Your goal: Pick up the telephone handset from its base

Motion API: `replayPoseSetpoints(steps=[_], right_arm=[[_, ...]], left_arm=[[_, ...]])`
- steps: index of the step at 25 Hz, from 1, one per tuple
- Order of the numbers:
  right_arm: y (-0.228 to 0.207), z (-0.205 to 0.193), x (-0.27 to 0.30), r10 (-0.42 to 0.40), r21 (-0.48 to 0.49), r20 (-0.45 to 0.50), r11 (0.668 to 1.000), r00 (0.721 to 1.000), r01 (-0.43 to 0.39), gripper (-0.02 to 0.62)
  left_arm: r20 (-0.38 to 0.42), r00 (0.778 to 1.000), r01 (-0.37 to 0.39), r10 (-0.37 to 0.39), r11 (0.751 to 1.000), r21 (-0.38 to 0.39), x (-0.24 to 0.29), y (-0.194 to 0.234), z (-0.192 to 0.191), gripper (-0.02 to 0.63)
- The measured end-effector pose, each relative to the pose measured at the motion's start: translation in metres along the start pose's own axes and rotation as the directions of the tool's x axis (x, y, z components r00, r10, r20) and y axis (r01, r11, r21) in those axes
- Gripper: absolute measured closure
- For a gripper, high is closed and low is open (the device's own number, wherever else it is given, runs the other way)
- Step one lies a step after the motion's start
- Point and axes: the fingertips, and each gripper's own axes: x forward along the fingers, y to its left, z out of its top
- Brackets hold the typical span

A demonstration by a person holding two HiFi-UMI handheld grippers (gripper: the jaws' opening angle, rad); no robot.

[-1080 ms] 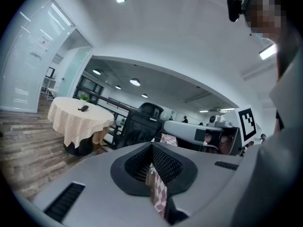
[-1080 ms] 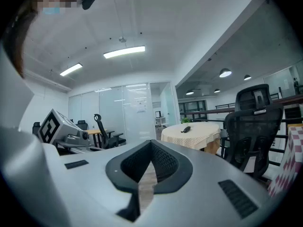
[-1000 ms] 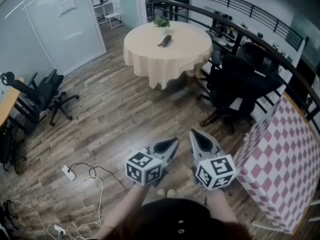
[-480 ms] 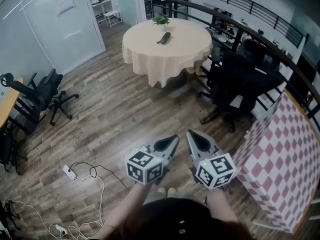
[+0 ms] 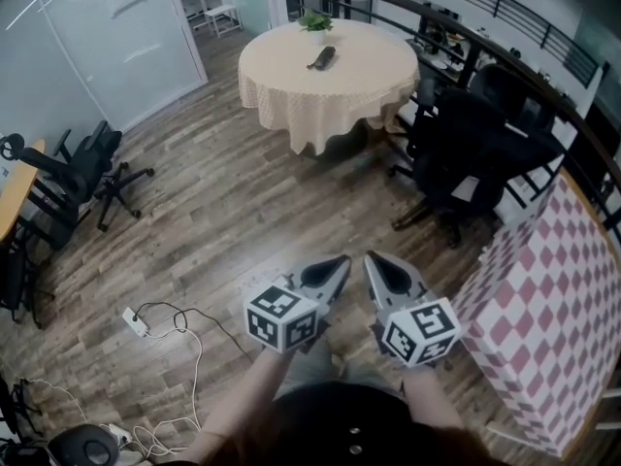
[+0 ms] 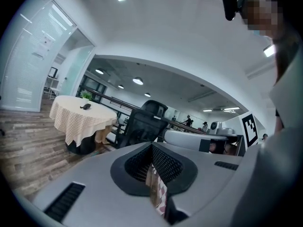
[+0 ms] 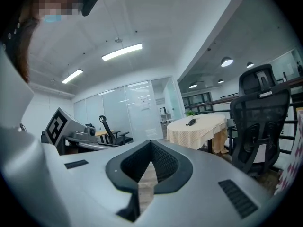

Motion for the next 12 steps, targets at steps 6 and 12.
replayPoseSetpoints(steps=[6,12], right_arm=[[-0.027,-0.002,0.021,-0.027,0.03,-0.012,0.999,1.0,0.027,0.586],[-0.053,0.007,0.081,-0.053,0.019,-0.013,0.998,0.999,0.053,0.586]], left_arm=[[-0.014,1.0,-0.015,0.014,0.998,-0.058,0.018,0.024,-0.006,0.6],[-0.015,1.0,-0.007,0.007,0.999,-0.038,0.045,0.084,0.019,0.6]])
